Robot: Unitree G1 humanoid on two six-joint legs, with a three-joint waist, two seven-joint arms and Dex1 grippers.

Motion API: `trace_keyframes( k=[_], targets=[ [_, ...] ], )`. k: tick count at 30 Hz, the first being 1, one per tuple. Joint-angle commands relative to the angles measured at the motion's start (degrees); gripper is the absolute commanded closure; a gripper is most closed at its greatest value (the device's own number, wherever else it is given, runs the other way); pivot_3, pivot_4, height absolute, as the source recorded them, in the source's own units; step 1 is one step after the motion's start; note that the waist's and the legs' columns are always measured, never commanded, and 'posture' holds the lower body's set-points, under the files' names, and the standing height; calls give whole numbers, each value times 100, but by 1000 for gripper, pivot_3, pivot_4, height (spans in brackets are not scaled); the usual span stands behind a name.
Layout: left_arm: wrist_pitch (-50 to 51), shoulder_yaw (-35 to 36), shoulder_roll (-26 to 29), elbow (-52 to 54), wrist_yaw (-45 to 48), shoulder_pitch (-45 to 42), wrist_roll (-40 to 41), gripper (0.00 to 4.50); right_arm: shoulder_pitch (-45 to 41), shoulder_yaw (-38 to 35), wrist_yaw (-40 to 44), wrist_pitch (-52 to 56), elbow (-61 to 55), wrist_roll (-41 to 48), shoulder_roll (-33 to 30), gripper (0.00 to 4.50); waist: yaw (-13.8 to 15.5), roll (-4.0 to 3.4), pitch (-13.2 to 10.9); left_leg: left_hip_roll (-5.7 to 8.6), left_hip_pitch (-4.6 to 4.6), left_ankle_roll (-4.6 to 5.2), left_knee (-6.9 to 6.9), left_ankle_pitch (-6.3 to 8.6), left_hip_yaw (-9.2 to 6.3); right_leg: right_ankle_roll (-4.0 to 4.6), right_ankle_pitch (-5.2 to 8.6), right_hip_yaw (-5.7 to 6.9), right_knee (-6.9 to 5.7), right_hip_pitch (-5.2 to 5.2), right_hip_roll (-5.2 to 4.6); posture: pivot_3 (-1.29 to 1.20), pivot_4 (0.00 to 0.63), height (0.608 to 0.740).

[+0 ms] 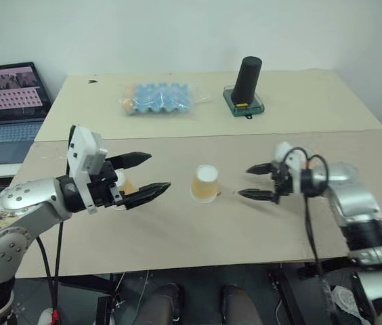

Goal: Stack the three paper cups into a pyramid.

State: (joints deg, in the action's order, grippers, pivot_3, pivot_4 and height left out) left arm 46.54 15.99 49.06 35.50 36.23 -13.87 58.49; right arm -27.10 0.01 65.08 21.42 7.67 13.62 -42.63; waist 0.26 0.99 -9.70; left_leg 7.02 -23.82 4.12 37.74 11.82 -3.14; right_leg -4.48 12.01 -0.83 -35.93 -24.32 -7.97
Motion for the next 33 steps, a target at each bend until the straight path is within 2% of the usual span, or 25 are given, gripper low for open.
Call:
trace_keyframes(
  k=[1, 5, 7, 9, 14, 18, 33],
  targets=[
    [-71, 114, -10, 149, -46, -14, 60, 0, 916, -1067, -788, 842, -1579, 447, -101, 78, 4, 0, 0, -2, -1, -1, 0, 0, 0, 0, 0, -2, -1, 0, 0, 0, 150, 726],
    [-60, 108, 9, 126, -29, 21, 67, 0, 1832, -1949, -2161, 1937, -3066, 678, 482, 78, 36, 0, 0, -6, -4, -1, -3, 1, 0, 1, 2, -5, -2, 1, 0, 0, 150, 726],
    [-33, 60, 7, 61, -12, -56, 102, 0, 1965, -2191, -3248, 2344, -3589, 501, 1124, 78, 31, 1, 1, -4, -2, -2, -2, 1, 2, 4, -1, -12, -1, 1, 1, 0, 150, 726],
    [-24, -5, 6, 3, 9, -132, 88, 0, 1869, -2239, -4068, 2464, -3754, 284, 1628, 78, 35, 1, 2, -7, 4, -5, -1, 1, 1, 4, -2, -11, -2, 2, 4, 0, 150, 726],
    [-47, -120, 19, -127, 131, -278, 5, 0, 1434, -2046, -5286, 1885, -3370, -227, 2433, 78, 39, -1, 1, 1, 6, -10, -1, -2, 1, 6, -2, -11, -4, -2, 3, 0, 150, 726],
    [-43, -90, 50, -145, 151, -355, 15, 0, 1175, -2020, -5706, 1350, -2985, -457, 2618, 78, 28, -2, 1, 1, 6, -13, -5, -4, 1, 8, -3, -11, -5, -9, 11, 0, 150, 726],
    [-40, 51, 49, -87, 22, -305, 56, 0, 489, -1914, -5667, 504, -1432, -222, 2637, 78, -17, -2, 0, -3, 7, -14, -7, -5, 0, 12, -5, -12, -1, -7, 24, 0, 150, 726]
  ],
)
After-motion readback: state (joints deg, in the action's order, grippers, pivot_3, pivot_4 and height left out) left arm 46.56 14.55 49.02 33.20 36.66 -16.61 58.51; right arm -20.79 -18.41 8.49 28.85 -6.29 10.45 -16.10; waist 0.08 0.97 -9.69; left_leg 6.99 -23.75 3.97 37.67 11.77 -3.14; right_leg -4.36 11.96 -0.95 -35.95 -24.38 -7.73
